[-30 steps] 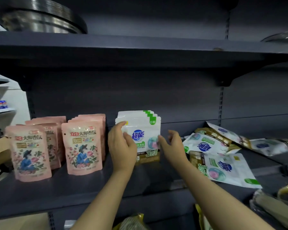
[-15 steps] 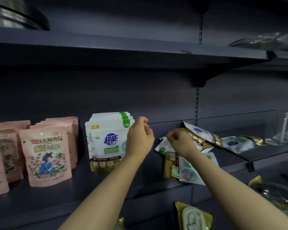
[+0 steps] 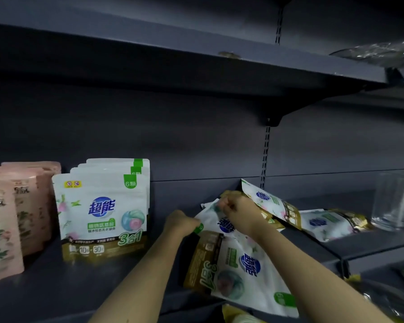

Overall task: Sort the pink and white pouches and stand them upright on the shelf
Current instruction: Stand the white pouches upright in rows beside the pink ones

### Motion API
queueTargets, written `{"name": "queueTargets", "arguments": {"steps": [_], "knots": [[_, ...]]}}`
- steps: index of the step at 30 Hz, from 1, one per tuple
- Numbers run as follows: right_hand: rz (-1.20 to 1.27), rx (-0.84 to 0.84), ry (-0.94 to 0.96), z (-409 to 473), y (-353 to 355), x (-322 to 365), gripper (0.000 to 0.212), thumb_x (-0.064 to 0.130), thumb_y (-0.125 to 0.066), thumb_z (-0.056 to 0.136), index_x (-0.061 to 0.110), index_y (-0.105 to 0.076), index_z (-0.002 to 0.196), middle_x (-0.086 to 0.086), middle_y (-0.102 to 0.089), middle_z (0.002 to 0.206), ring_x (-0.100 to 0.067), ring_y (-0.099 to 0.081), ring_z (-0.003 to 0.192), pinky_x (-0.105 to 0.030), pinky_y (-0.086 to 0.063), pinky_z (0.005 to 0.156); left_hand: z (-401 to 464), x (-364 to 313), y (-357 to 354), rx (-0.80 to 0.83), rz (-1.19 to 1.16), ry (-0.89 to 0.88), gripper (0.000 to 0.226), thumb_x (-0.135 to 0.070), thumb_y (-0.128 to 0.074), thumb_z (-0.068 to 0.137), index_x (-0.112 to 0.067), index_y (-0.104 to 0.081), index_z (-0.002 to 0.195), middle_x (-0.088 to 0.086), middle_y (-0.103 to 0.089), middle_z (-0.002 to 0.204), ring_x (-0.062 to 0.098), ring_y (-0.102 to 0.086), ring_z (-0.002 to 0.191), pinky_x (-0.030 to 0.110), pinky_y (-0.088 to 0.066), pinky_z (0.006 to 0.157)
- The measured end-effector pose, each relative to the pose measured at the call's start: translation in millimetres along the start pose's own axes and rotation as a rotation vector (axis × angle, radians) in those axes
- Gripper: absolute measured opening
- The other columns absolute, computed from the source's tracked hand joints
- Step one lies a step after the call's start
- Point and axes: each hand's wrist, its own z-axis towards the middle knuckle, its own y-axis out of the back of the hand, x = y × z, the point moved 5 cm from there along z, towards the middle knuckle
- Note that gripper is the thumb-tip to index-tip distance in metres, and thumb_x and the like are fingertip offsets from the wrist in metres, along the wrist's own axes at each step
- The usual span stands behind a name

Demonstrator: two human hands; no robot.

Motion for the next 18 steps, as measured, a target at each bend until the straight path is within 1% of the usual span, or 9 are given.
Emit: {"name": "queueTargets", "arguments": {"steps": [2, 4, 6, 7, 10, 13, 15, 16, 18], "knots": [[-0.019, 0.009, 0.036, 6.8, -4.4, -0.9, 0.022, 0.011, -0.046, 0.093, 0.004, -0.067, 0.091, -0.009, -0.064, 0.098, -0.018, -0.057, 0.084, -0.019, -0.04, 0.065, 4.6, -0.5, -4.6, -0.027, -0.034, 0.003, 0.025, -0.013, -0.07, 0.077, -0.005, -0.053, 0.061, 0.006, -0.055, 0.07, 0.018, -0.055, 0.066, 0.024, -0.043, 0.053], [-0.041, -0.003, 0.062, 13.6, -7.5, 0.0, 0.02, 0.011, -0.047, 0.091, 0.006, -0.066, 0.095, -0.007, -0.062, 0.094, -0.019, -0.057, 0.085, -0.023, -0.044, 0.072, 7.8, -4.3, -5.1, -0.074, -0.066, -0.029, 0.023, -0.005, -0.07, 0.075, -0.006, -0.054, 0.057, 0.008, -0.057, 0.067, 0.02, -0.056, 0.065, 0.028, -0.048, 0.054], [-0.107, 0.016, 0.097, 23.7, -11.1, 0.0, 0.024, 0.013, -0.053, 0.088, 0.011, -0.061, 0.111, -0.006, -0.058, 0.103, -0.022, -0.056, 0.099, -0.031, -0.046, 0.091, 10.5, -12.6, -0.4, -0.139, -0.136, -0.088, 0.009, 0.002, -0.066, 0.076, -0.006, -0.068, 0.078, 0.015, -0.065, 0.086, 0.025, -0.062, 0.081, 0.037, -0.054, 0.075], [-0.15, 0.05, 0.107, 30.9, -12.6, -1.4, 0.036, 0.015, -0.059, 0.086, 0.014, -0.055, 0.121, -0.007, -0.056, 0.114, -0.024, -0.052, 0.108, -0.035, -0.043, 0.097, 13.8, -18.5, 3.7, -0.175, -0.183, -0.123, 0.02, 0.005, -0.062, 0.078, -0.008, -0.069, 0.09, 0.016, -0.066, 0.097, 0.027, -0.063, 0.09, 0.039, -0.053, 0.082], [-0.256, 0.154, 0.12, 55.4, -6.0, -3.6, 0.077, 0.029, -0.073, 0.074, 0.019, -0.033, 0.138, -0.008, -0.045, 0.134, -0.03, -0.041, 0.125, -0.037, -0.035, 0.1, 20.6, -46.4, 26.5, -0.316, -0.173, -0.275, 0.038, 0.007, -0.052, 0.082, -0.008, -0.063, 0.115, 0.014, -0.062, 0.119, 0.03, -0.059, 0.107, 0.032, -0.048, 0.083], [-0.241, 0.195, 0.1, 77.3, 13.3, 0.6, 0.111, 0.042, -0.079, 0.066, 0.024, -0.008, 0.148, -0.004, -0.031, 0.149, -0.029, -0.024, 0.139, -0.044, -0.017, 0.112, 18.9, -79.4, 49.9, -0.427, -0.112, -0.448, 0.035, 0.005, -0.051, 0.085, -0.01, -0.059, 0.115, 0.011, -0.063, 0.116, 0.027, -0.06, 0.101, 0.024, -0.044, 0.075], [-0.229, 0.228, 0.092, 90.1, 22.1, 3.4, 0.123, 0.046, -0.081, 0.062, 0.026, 0.003, 0.149, -0.003, -0.029, 0.15, -0.026, -0.021, 0.141, -0.047, -0.01, 0.116, 15.5, -97.7, 57.5, -0.453, -0.079, -0.538, 0.031, 0.002, -0.053, 0.087, -0.01, -0.058, 0.114, 0.008, -0.064, 0.11, 0.021, -0.057, 0.09, 0.019, -0.038, 0.071], [-0.201, 0.258, 0.087, 95.5, 23.5, 4.1, 0.127, 0.046, -0.083, 0.06, 0.028, 0.007, 0.149, -0.002, -0.03, 0.149, -0.026, -0.023, 0.14, -0.049, -0.012, 0.116, 13.2, -106.2, 59.3, -0.453, -0.07, -0.579, 0.03, 0.002, -0.054, 0.087, -0.011, -0.058, 0.114, 0.007, -0.063, 0.108, 0.02, -0.056, 0.09, 0.018, -0.036, 0.071], [-0.018, 0.341, 0.05, 101.1, 23.1, 3.7, 0.131, 0.037, -0.086, 0.06, 0.031, 0.012, 0.148, -0.002, -0.033, 0.149, -0.025, -0.031, 0.138, -0.047, -0.026, 0.113, 8.4, -119.9, 62.0, -0.46, -0.055, -0.65, 0.032, 0.002, -0.054, 0.087, -0.012, -0.057, 0.116, 0.008, -0.063, 0.106, 0.023, -0.057, 0.094, 0.02, -0.037, 0.074]]}}
